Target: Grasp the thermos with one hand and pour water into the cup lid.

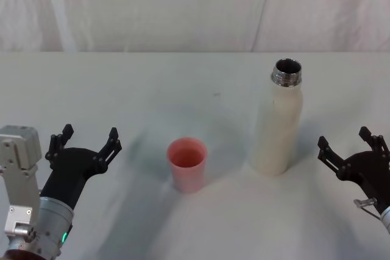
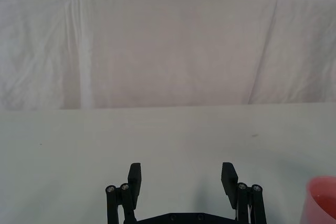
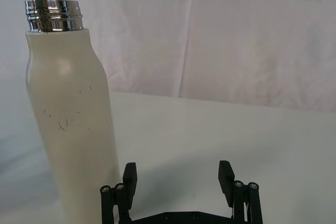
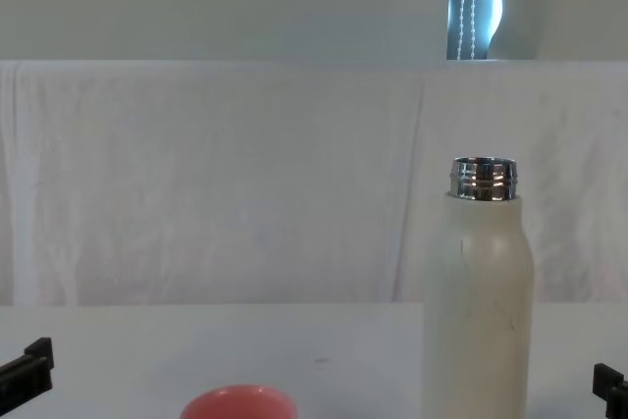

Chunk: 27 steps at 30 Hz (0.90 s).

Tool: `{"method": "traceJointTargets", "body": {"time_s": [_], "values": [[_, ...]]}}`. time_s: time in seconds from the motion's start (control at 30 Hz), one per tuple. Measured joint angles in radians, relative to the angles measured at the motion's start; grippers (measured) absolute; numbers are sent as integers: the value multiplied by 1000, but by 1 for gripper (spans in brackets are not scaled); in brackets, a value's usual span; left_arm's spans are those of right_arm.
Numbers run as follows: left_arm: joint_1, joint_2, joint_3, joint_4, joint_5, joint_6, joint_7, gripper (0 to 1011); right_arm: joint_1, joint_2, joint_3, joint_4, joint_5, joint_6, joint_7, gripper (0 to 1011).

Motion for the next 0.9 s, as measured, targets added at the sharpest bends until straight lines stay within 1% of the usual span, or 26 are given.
{"method": "traceJointTargets", "body": {"time_s": [0.9], "values": [[0,0,0,0,0,0,0,1001,-2,4,-4,-5,0,4,4,1002]]}}
